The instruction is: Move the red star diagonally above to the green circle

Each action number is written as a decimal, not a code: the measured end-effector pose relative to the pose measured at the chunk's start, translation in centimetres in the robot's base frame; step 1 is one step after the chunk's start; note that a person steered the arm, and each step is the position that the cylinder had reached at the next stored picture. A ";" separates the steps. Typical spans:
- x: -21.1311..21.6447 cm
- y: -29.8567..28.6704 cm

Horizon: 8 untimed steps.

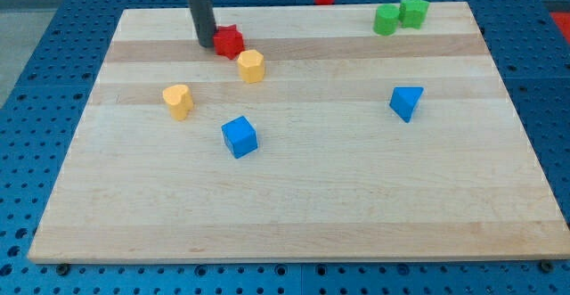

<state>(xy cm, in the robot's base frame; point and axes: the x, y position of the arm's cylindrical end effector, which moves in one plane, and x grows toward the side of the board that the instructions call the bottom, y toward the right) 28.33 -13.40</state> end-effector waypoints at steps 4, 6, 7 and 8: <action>-1.9 10.6; -5.6 7.5; -8.0 13.1; -7.8 18.2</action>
